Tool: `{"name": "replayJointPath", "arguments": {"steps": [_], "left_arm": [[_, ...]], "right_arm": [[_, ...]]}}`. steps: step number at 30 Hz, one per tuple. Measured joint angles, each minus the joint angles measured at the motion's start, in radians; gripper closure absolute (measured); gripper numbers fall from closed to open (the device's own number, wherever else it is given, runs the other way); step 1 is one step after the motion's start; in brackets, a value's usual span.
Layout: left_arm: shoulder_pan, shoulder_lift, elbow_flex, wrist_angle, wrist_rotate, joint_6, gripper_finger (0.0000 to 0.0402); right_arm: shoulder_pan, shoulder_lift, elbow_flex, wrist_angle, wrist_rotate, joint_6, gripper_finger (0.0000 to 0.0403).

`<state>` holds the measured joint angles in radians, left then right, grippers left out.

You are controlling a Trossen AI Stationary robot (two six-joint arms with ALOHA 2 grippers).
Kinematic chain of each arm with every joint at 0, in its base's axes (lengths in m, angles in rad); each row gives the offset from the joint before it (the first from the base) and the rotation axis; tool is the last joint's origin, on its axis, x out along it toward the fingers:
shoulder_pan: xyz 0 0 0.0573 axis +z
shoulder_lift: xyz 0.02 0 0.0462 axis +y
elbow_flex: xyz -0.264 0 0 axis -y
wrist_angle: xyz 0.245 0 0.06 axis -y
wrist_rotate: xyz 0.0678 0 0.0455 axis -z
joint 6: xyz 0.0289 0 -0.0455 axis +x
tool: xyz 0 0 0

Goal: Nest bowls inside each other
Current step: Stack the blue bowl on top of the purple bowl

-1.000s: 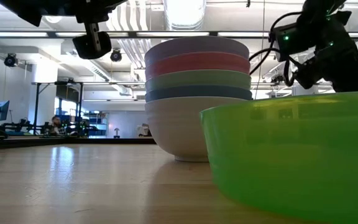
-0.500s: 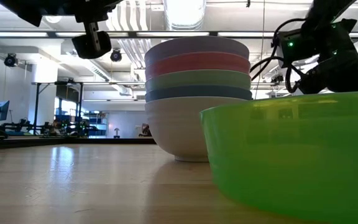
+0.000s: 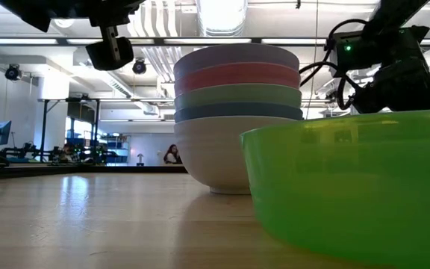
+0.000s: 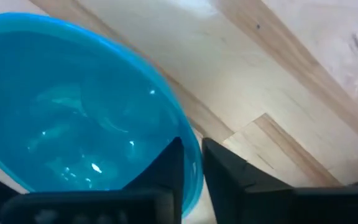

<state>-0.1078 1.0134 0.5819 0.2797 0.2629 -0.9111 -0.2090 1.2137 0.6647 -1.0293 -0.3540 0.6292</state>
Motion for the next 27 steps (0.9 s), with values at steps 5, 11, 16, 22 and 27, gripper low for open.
{"name": "replayJointPath", "arguments": {"steps": [5, 11, 16, 22, 27], "left_arm": [[0.000, 0.000, 0.000, 0.000, 0.022, 0.000, 0.0400], [0.000, 0.000, 0.000, 0.000, 0.033, 0.000, 0.0400], [0.000, 0.000, 0.000, 0.000, 0.044, 0.001, 0.0400], [0.001, 0.000, 0.000, 0.000, 0.047, 0.001, 0.0400], [0.001, 0.000, 0.000, 0.000, 0.047, 0.008, 0.0400]], "right_arm": [[0.008, 0.000, 0.000, 0.006, -0.022, 0.000, 0.0383], [0.026, 0.000, 0.002, 0.016, -0.025, 0.018, 0.0385], [0.028, -0.002, 0.051, 0.003, -0.046, 0.019, 0.0385], [0.028, -0.013, 0.149, -0.051, -0.013, 0.015, 0.0387], [0.028, -0.015, 0.240, -0.182, 0.059, -0.026, 0.0387]]}}
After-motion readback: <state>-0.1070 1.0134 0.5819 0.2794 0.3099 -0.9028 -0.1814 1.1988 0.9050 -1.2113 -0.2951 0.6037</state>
